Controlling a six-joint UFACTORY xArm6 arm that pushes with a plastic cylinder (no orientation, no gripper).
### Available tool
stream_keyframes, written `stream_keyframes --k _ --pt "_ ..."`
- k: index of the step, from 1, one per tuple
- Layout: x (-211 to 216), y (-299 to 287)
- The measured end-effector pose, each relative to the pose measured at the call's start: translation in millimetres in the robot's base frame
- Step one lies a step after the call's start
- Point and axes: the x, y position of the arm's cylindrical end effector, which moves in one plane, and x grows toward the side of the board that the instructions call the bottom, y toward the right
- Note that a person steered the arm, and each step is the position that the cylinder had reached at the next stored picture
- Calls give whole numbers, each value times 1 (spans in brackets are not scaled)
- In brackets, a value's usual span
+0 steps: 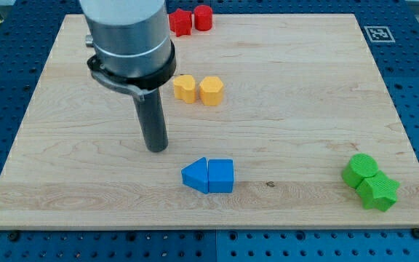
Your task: Push the blue blocks into the green blocks
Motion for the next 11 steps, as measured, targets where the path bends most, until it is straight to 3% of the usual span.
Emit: stream_keyframes --k 3,11 --pt "51 0" --pt "51 209"
